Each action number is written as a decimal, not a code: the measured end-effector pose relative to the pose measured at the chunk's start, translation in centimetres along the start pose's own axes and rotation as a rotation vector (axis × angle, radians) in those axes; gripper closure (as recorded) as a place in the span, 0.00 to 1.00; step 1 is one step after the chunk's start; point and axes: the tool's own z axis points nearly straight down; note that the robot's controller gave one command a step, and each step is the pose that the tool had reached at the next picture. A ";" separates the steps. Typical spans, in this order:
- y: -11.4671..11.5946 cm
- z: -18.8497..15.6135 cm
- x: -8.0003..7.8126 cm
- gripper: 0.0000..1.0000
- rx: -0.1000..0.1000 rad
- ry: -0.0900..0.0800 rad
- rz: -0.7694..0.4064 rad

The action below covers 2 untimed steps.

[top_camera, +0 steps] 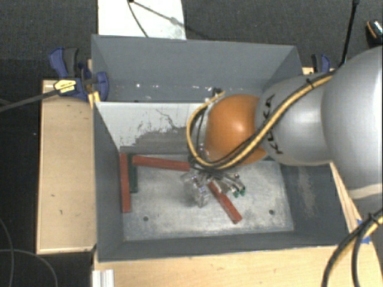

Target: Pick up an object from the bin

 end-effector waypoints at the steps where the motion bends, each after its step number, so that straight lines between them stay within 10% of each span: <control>1: 0.0 0.0 0.0 0.00 0.000 0.000 0.003; 2: -1.5 -0.1 7.4 0.00 0.004 -0.007 -0.365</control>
Offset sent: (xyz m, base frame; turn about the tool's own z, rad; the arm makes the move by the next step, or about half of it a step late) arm 0.0000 0.0000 0.0000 0.0000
